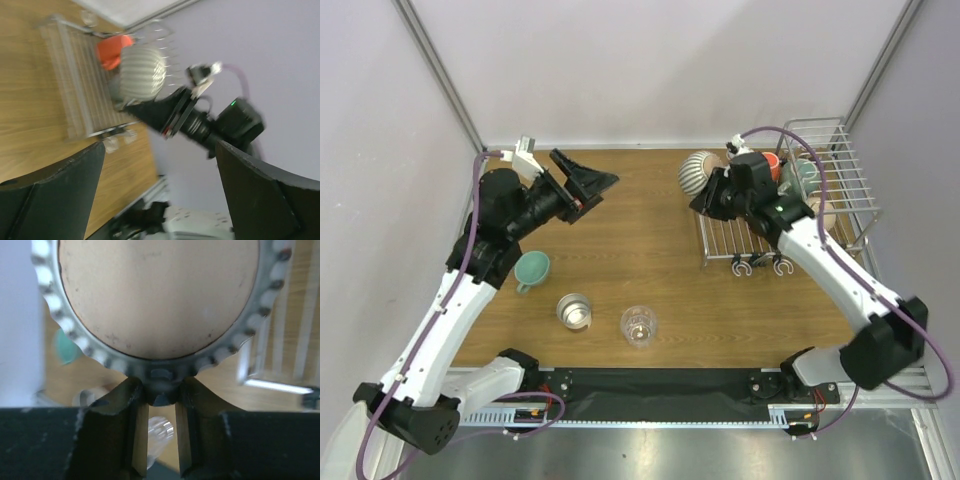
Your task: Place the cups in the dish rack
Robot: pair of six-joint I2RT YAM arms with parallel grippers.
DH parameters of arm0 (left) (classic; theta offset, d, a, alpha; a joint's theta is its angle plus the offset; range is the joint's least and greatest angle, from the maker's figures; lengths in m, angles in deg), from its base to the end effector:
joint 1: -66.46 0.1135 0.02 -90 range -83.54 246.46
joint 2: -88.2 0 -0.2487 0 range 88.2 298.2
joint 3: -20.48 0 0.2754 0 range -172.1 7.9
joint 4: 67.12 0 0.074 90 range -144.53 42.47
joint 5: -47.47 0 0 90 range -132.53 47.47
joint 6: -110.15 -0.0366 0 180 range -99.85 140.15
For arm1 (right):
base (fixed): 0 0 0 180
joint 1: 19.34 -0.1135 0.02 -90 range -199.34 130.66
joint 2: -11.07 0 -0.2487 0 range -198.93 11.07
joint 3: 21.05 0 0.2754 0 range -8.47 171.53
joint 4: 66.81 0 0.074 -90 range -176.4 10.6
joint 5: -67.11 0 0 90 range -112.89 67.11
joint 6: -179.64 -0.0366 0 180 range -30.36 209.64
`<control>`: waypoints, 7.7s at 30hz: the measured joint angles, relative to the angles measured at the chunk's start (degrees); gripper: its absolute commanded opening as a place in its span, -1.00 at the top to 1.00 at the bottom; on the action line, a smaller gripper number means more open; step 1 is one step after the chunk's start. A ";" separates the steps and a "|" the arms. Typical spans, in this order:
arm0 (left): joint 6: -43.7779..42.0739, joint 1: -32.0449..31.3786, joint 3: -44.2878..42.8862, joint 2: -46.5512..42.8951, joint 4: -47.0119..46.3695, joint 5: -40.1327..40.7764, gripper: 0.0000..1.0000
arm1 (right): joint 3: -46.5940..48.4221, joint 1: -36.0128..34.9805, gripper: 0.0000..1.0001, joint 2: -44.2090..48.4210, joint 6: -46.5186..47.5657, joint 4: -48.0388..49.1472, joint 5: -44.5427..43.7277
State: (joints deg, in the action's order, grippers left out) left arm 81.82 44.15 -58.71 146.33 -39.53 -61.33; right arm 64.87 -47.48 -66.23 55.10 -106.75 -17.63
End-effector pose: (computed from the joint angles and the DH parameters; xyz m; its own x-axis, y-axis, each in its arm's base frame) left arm 0.2302 -0.1072 0.4113 -0.6270 -0.6434 -0.4392 0.2185 0.3959 -0.8919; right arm 0.2911 0.1595 0.3400 -0.6830 0.2750 -0.6767 -0.1839 0.8319 0.5236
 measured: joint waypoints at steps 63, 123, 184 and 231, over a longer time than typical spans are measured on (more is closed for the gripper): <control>-27.45 0.48 -12.04 13.25 35.45 0.20 -0.74 | 16.81 11.06 1.00 -39.87 17.68 1.18 -24.11; -29.75 -20.48 -4.15 17.53 44.17 6.86 -0.48 | 9.42 4.22 -0.76 1.51 8.48 -18.56 -8.76; 22.64 -17.68 13.03 11.93 -40.89 -16.37 0.99 | -5.18 9.75 -0.99 28.81 -17.68 5.57 27.50; 0.50 -2.25 13.84 -12.37 7.52 -7.04 -0.99 | -0.98 11.41 1.00 11.72 -3.34 1.16 6.32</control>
State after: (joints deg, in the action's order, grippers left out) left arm 82.32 41.90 -44.88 133.95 -32.01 -68.37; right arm 63.89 -36.07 -54.51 51.75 -105.59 -11.32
